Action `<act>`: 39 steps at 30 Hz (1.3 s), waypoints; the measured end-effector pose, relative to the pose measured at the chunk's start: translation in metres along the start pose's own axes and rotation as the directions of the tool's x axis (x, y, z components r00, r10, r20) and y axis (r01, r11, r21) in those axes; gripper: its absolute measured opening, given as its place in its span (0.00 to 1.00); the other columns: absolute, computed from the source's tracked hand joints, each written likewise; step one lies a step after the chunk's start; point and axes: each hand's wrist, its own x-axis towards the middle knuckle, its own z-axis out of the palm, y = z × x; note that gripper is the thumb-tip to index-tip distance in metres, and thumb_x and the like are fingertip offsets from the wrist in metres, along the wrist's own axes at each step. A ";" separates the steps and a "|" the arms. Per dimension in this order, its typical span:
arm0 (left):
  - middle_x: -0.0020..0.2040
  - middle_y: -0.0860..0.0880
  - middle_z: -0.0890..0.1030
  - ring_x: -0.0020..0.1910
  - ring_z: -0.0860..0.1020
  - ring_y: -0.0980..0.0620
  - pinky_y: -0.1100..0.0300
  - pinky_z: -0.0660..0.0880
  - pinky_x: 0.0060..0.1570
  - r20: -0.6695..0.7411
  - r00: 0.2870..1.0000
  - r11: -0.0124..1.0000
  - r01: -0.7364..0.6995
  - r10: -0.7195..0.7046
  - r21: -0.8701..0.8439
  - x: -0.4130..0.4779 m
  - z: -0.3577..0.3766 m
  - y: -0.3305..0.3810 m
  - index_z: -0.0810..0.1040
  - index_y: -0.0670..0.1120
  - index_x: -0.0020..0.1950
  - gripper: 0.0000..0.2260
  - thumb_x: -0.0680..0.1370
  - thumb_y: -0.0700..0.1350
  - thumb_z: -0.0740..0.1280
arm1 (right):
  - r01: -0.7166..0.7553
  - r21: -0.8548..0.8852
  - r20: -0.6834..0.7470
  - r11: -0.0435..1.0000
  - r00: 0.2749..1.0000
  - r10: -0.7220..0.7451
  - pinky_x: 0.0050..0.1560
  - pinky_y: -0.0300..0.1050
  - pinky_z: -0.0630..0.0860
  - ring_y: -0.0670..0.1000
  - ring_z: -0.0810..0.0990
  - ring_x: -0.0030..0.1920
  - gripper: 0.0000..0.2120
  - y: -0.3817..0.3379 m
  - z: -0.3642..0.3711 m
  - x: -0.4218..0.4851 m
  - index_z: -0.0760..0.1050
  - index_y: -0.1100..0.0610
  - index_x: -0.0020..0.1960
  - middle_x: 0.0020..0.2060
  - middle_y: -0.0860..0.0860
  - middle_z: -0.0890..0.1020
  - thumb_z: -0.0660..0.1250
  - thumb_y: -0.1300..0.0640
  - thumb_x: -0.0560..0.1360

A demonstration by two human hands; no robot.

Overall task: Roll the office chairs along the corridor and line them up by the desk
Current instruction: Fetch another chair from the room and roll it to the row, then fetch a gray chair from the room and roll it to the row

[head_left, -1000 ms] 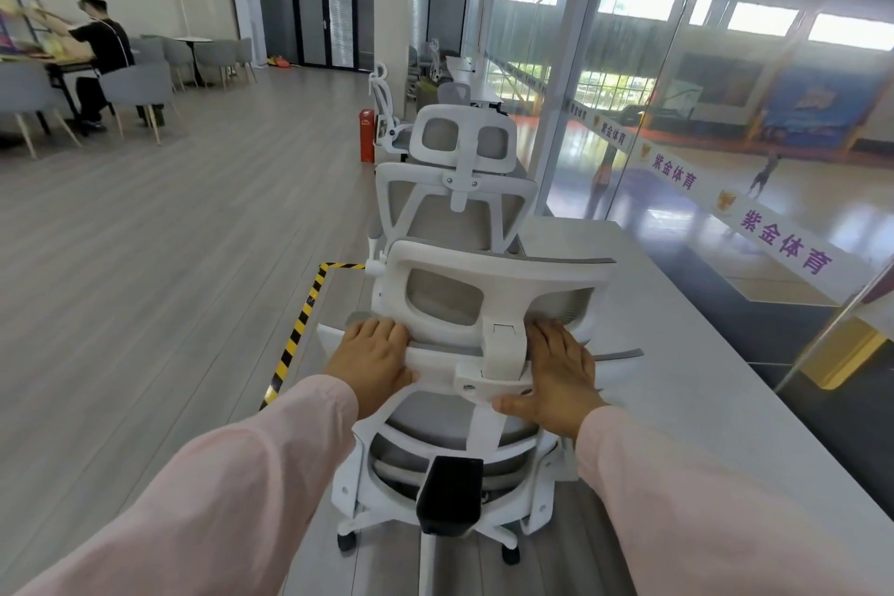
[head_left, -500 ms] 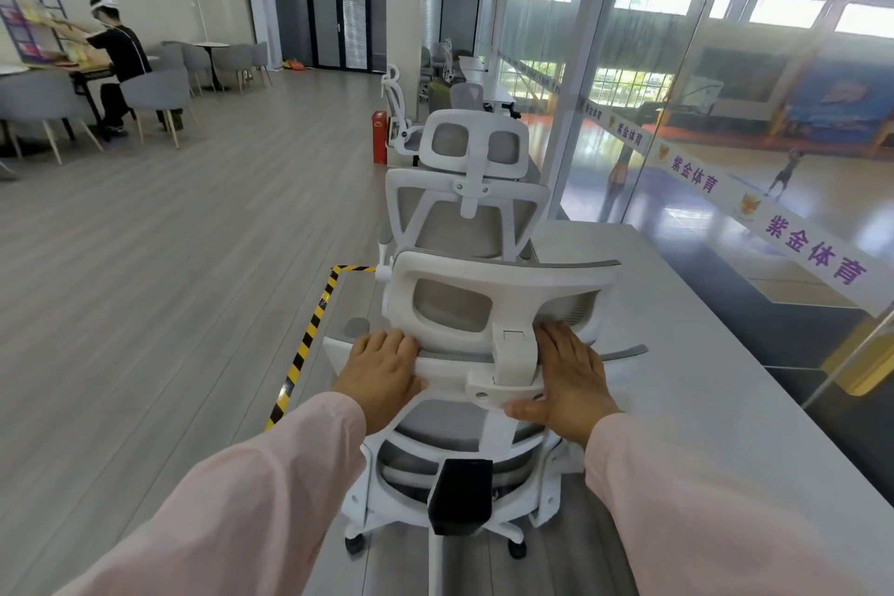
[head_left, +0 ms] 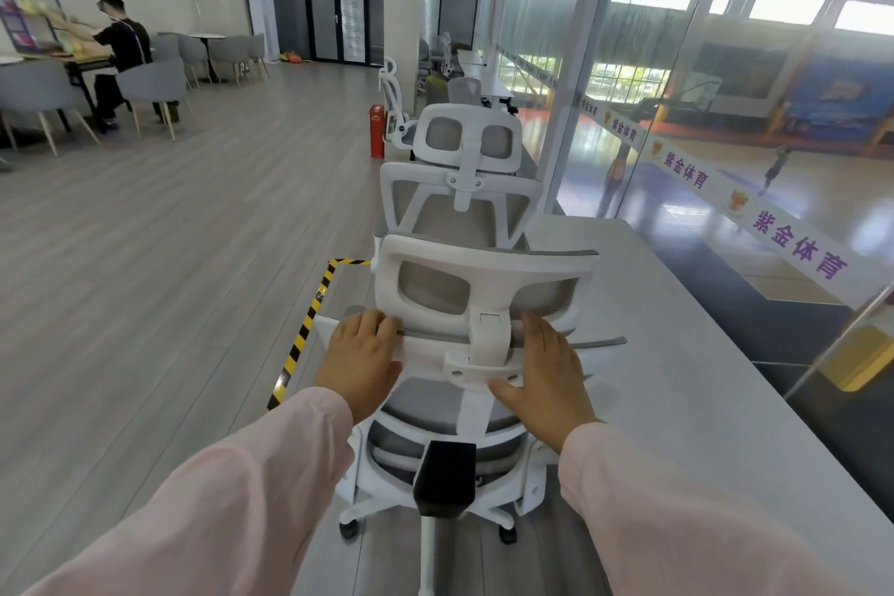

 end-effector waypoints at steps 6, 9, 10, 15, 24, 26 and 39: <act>0.64 0.51 0.71 0.63 0.67 0.50 0.57 0.62 0.64 0.054 0.992 0.993 0.109 -0.111 0.046 -0.061 -0.031 0.016 0.67 0.50 0.68 0.18 0.78 0.50 0.61 | 0.236 -0.078 -0.066 0.969 0.968 -0.241 0.75 0.48 0.49 0.53 0.52 0.75 0.35 -0.037 -0.011 -0.027 0.50 0.54 0.76 0.75 0.52 0.53 0.66 0.53 0.76; 0.64 0.52 0.71 0.64 0.67 0.50 0.57 0.63 0.63 0.072 0.976 0.977 0.200 -0.205 0.073 -0.110 -0.050 0.010 0.67 0.51 0.67 0.17 0.79 0.49 0.60 | 0.447 -0.122 0.062 0.886 0.894 -0.443 0.73 0.46 0.53 0.53 0.59 0.72 0.29 -0.069 -0.003 -0.043 0.57 0.55 0.74 0.73 0.52 0.60 0.63 0.56 0.77; 0.65 0.52 0.71 0.64 0.67 0.50 0.57 0.63 0.63 0.072 0.968 0.968 0.235 -0.242 0.091 -0.130 -0.057 0.006 0.67 0.51 0.68 0.17 0.79 0.49 0.60 | 0.510 -0.119 0.117 0.852 0.859 -0.498 0.71 0.46 0.57 0.53 0.63 0.70 0.27 -0.084 0.002 -0.049 0.60 0.55 0.73 0.71 0.51 0.64 0.62 0.56 0.76; 0.66 0.51 0.70 0.65 0.66 0.50 0.58 0.64 0.62 0.052 0.858 0.848 0.494 -0.511 0.191 -0.258 -0.110 -0.032 0.68 0.50 0.67 0.16 0.79 0.48 0.59 | 0.721 -0.034 0.381 0.692 0.650 -0.658 0.62 0.48 0.66 0.54 0.71 0.63 0.18 -0.188 0.036 -0.091 0.70 0.54 0.66 0.60 0.52 0.76 0.60 0.53 0.78; 0.65 0.49 0.70 0.66 0.65 0.49 0.56 0.63 0.62 -0.133 0.462 0.420 0.870 -0.877 0.259 -0.534 -0.222 -0.080 0.69 0.49 0.66 0.16 0.79 0.49 0.59 | 0.983 0.108 0.383 0.151 0.099 -0.918 0.60 0.48 0.68 0.56 0.76 0.57 0.16 -0.421 0.072 -0.269 0.73 0.53 0.63 0.57 0.53 0.80 0.59 0.52 0.77; 0.65 0.49 0.70 0.66 0.65 0.49 0.57 0.63 0.62 -0.165 0.370 0.327 0.915 -0.914 0.238 -0.594 -0.242 -0.083 0.69 0.49 0.66 0.16 0.79 0.49 0.59 | 0.990 0.136 0.375 0.048 -0.007 -0.927 0.58 0.48 0.69 0.57 0.76 0.57 0.16 -0.465 0.077 -0.319 0.73 0.53 0.63 0.57 0.54 0.80 0.59 0.52 0.77; 0.64 0.49 0.71 0.64 0.68 0.48 0.58 0.65 0.60 -0.268 -0.302 -0.347 0.927 -0.915 0.140 -1.039 -0.372 -0.037 0.70 0.48 0.66 0.16 0.78 0.50 0.59 | 0.839 0.389 0.354 -0.380 -0.518 -0.779 0.61 0.47 0.65 0.54 0.74 0.61 0.17 -0.729 0.121 -0.733 0.71 0.51 0.64 0.61 0.51 0.77 0.59 0.49 0.77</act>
